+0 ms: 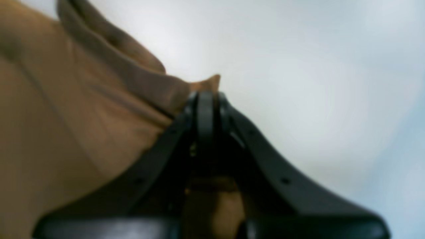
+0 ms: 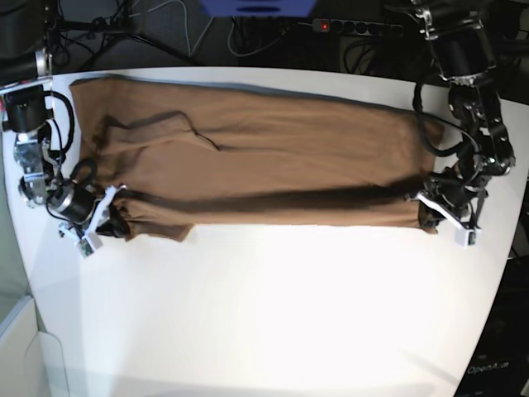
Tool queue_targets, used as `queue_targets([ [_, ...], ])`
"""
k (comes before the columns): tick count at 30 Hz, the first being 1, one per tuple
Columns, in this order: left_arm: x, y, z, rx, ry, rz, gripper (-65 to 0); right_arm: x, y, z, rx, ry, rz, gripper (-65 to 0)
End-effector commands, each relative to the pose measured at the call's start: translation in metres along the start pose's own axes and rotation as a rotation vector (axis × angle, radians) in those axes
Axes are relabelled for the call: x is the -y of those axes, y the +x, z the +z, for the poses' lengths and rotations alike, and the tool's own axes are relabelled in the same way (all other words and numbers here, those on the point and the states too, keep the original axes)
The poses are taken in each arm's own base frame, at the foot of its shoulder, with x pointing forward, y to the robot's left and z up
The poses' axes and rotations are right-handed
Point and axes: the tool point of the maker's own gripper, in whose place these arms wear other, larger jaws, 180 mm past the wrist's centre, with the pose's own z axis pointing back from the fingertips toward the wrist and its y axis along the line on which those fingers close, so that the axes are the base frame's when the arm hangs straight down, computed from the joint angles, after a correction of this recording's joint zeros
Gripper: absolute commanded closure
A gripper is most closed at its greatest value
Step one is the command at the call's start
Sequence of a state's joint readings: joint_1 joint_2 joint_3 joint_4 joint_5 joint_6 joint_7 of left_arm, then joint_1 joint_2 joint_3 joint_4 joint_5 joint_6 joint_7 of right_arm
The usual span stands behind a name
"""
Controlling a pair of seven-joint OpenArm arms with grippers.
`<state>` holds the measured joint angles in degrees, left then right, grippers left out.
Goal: Fold the T-shirt properly
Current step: 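Lift the grasped edge with both grippers and fold it over the shirt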
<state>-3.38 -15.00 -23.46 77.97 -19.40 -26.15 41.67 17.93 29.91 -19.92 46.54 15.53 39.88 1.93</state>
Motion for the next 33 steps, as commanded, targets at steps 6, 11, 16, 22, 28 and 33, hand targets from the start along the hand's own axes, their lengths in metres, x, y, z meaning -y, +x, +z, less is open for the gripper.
queue_targets([
  [6, -0.008, 0.010, 0.016, 0.026, 0.023, -0.022, -2.8, -0.014, 0.039, 0.036, 0.097, -0.005, 0.128, -0.1],
  [11, 0.000, 0.009, 0.018, 0.036, 0.013, -0.020, -2.8, -0.028, 0.053, 0.063, 0.124, -0.028, 0.191, -0.1],
  [16, 0.004, 0.007, 0.025, 0.046, 0.013, -0.035, -2.8, -0.042, 0.059, 0.094, 0.155, -0.058, 0.229, -0.1],
  [22, 0.005, 0.001, 0.033, 0.053, -0.001, -0.014, -2.8, -0.059, 0.050, 0.120, 0.171, -0.084, 0.214, -0.1],
  [28, 0.003, -0.004, 0.054, 0.088, -0.015, 0.036, -2.8, -0.075, 0.035, 0.136, 0.155, -0.085, 0.192, 0.0],
  [33, 0.003, -0.010, 0.072, 0.101, -0.006, 0.028, -2.8, -0.089, 0.022, 0.147, 0.188, -0.074, 0.144, 0.0],
])
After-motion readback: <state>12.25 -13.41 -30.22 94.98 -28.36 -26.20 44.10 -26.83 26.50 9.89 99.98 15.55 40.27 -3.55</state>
